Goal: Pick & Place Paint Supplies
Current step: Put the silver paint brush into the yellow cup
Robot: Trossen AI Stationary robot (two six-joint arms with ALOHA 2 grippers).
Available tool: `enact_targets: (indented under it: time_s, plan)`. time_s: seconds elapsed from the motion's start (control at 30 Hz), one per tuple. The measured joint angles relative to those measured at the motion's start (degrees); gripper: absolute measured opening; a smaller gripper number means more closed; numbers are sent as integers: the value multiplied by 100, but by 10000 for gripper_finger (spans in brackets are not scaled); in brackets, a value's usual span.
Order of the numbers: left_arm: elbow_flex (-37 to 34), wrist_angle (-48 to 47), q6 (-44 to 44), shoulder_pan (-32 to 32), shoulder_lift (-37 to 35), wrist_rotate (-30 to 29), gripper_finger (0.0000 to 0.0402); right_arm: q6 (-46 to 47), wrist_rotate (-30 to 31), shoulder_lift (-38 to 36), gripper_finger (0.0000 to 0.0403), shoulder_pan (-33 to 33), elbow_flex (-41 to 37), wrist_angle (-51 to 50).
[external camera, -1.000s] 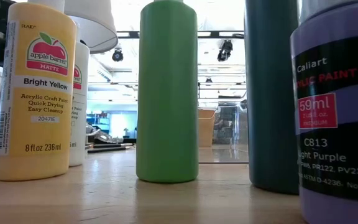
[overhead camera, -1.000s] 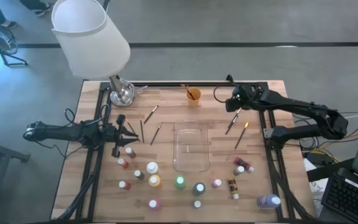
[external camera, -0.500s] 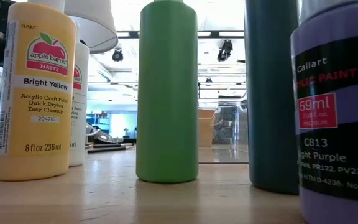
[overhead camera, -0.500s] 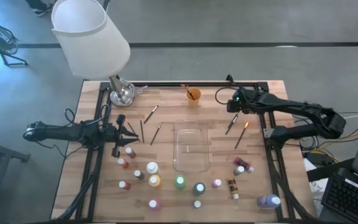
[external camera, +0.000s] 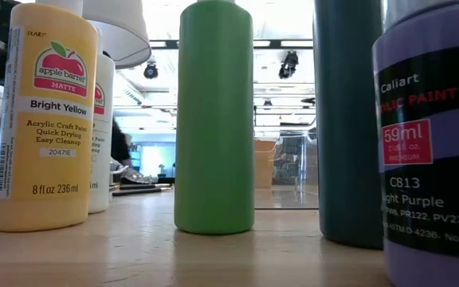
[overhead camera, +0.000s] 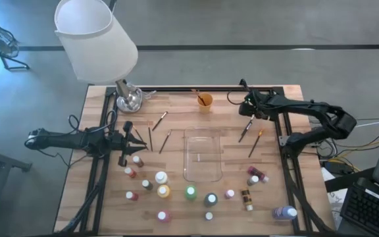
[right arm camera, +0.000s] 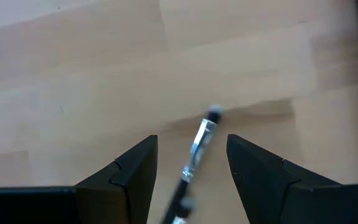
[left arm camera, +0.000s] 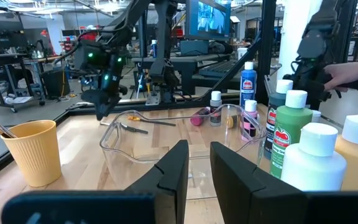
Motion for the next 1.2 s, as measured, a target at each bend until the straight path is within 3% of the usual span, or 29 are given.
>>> enact_targets:
  time_s: [0.37,0.87,1.2]
  plan:
    - [0,2,0,2,-2,19,74,-117,-97,979,169,-406,213,126]
    - [0,0,0,1,0,33,74,-212,-134,840,140,-422,256,35]
    - [0,0,0,0,0,19,74,-235,-127,937,86,-437,260,24]
